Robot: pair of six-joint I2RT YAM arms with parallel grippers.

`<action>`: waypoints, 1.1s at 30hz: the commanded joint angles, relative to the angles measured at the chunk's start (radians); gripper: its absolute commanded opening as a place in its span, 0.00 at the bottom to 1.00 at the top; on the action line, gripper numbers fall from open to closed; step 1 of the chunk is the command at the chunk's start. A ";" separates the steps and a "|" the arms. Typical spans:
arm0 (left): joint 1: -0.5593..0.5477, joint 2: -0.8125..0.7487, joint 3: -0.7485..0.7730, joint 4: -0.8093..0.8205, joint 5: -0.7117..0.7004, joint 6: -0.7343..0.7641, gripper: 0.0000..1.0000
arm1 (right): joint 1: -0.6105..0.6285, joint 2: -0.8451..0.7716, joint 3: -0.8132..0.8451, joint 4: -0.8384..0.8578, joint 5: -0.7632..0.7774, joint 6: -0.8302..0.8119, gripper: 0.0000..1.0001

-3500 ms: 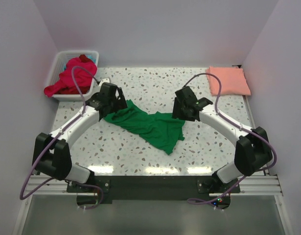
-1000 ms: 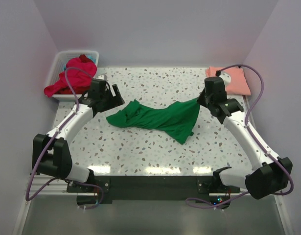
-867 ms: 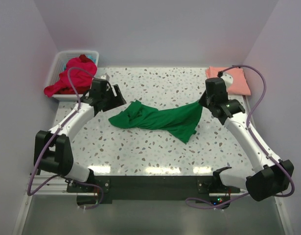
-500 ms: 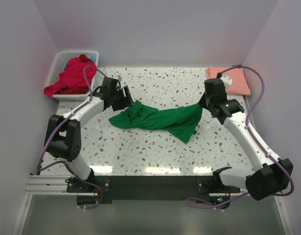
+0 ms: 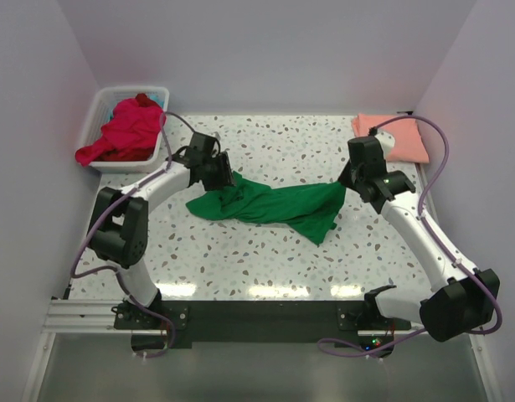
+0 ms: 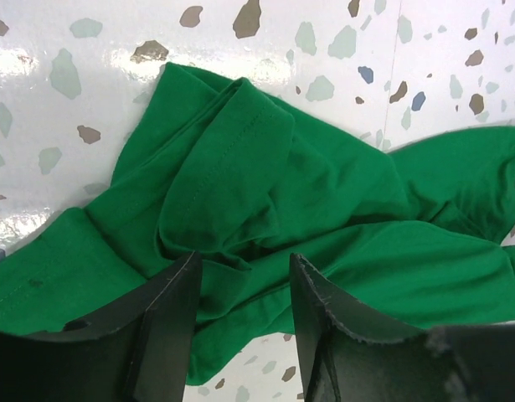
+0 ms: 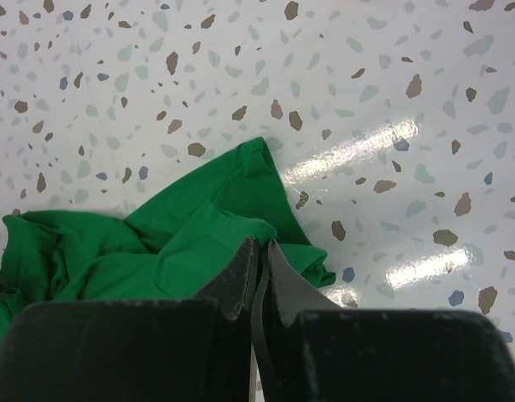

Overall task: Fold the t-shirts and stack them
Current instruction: Flatten the tshirt out

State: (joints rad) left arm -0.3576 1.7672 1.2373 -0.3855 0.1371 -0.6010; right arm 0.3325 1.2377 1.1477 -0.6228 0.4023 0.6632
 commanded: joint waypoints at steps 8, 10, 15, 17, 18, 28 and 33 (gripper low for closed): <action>-0.026 0.026 0.057 -0.056 -0.057 0.009 0.48 | -0.004 -0.003 -0.017 0.014 0.024 0.016 0.00; -0.027 0.034 0.062 -0.067 -0.062 0.012 0.48 | -0.004 -0.003 -0.017 0.014 0.024 0.018 0.00; -0.044 0.057 0.073 -0.088 -0.091 0.015 0.49 | -0.004 -0.001 -0.020 0.014 0.027 0.019 0.00; -0.049 0.067 0.083 -0.110 -0.109 0.014 0.50 | -0.003 -0.003 -0.023 0.015 0.027 0.019 0.00; -0.050 0.070 0.086 -0.113 -0.123 0.012 0.50 | -0.004 -0.003 -0.023 0.015 0.027 0.019 0.00; -0.078 0.104 0.128 -0.202 -0.272 0.007 0.50 | -0.004 -0.001 -0.023 0.014 0.033 0.018 0.00; -0.083 0.110 0.128 -0.213 -0.301 0.006 0.38 | -0.004 0.003 -0.019 0.011 0.032 0.019 0.00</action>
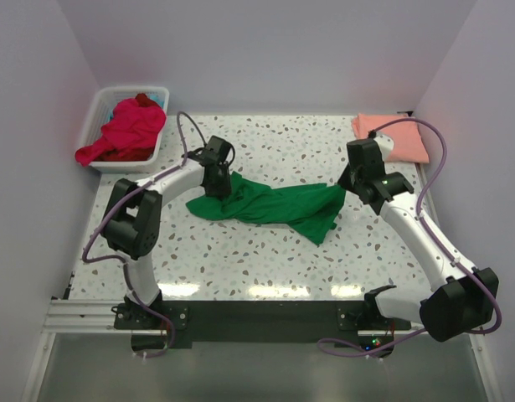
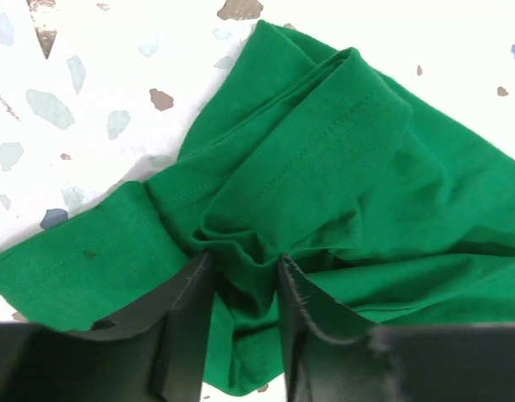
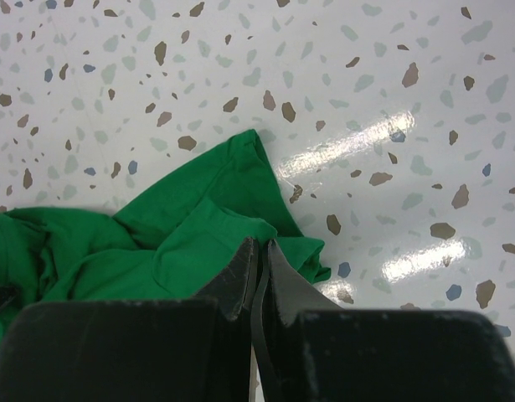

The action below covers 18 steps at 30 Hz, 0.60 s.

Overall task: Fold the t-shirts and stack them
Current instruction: Flatten the tshirt out

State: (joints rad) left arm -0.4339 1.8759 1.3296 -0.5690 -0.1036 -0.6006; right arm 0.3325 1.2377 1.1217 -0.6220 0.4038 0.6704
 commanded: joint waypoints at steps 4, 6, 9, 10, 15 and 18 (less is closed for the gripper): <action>-0.006 -0.004 0.037 -0.035 -0.079 -0.002 0.20 | -0.003 0.002 0.009 0.010 0.030 0.009 0.00; -0.006 -0.012 0.045 -0.042 -0.100 -0.004 0.12 | -0.004 0.002 0.010 0.007 0.032 0.009 0.00; -0.008 -0.035 0.072 -0.068 -0.143 -0.010 0.01 | -0.004 -0.003 0.009 0.004 0.035 0.009 0.00; -0.006 -0.043 0.082 -0.084 -0.151 -0.011 0.00 | -0.003 -0.004 0.010 -0.001 0.039 0.009 0.00; -0.008 -0.136 0.176 -0.135 -0.243 -0.004 0.00 | -0.003 -0.014 0.026 -0.019 0.069 0.003 0.00; -0.005 -0.193 0.235 -0.158 -0.294 0.011 0.00 | -0.003 -0.017 0.058 -0.044 0.101 -0.012 0.00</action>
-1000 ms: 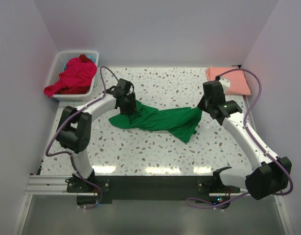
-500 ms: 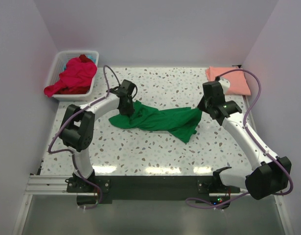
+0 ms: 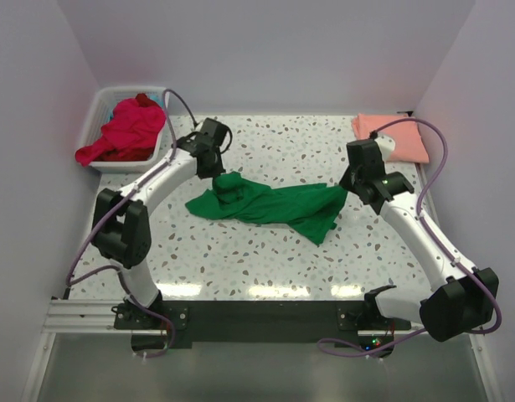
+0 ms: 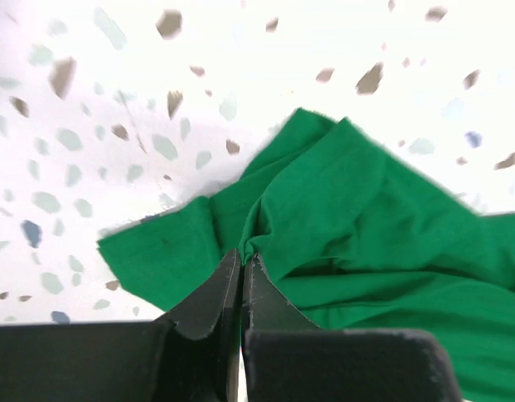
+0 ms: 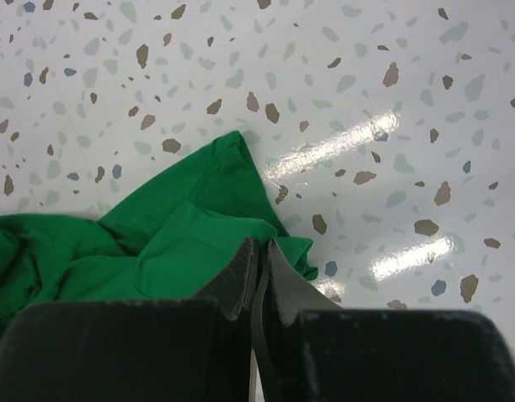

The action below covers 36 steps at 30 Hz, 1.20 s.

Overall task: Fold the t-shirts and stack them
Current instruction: Flatten the tshirt out

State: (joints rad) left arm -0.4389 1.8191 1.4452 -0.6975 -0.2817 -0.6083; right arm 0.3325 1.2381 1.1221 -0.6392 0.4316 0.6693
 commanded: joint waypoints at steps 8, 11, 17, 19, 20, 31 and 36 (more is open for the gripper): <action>0.061 -0.254 0.247 -0.088 -0.163 0.041 0.00 | -0.004 -0.019 0.240 -0.086 0.165 -0.105 0.00; 0.106 -0.290 0.312 -0.094 -0.166 0.062 0.00 | -0.003 -0.014 0.326 -0.102 0.196 -0.137 0.00; 0.210 -0.300 0.507 -0.151 -0.192 0.120 0.00 | -0.004 0.009 0.482 -0.096 0.234 -0.195 0.00; 0.241 -0.299 0.552 -0.166 -0.206 0.131 0.00 | -0.004 0.018 0.536 -0.093 0.254 -0.217 0.00; 0.250 -0.302 0.584 -0.168 -0.214 0.142 0.00 | -0.003 0.021 0.553 -0.090 0.260 -0.226 0.00; 0.273 -0.276 0.528 -0.152 -0.096 0.159 0.00 | -0.003 -0.019 0.545 -0.086 0.243 -0.226 0.00; 0.273 -0.279 0.543 -0.145 -0.126 0.186 0.01 | -0.003 -0.029 0.521 -0.100 0.236 -0.224 0.00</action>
State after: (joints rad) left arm -0.1707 1.5513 1.9694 -0.8623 -0.3965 -0.4675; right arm 0.3325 1.2438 1.6543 -0.7517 0.6418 0.4522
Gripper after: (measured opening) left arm 0.027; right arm 0.022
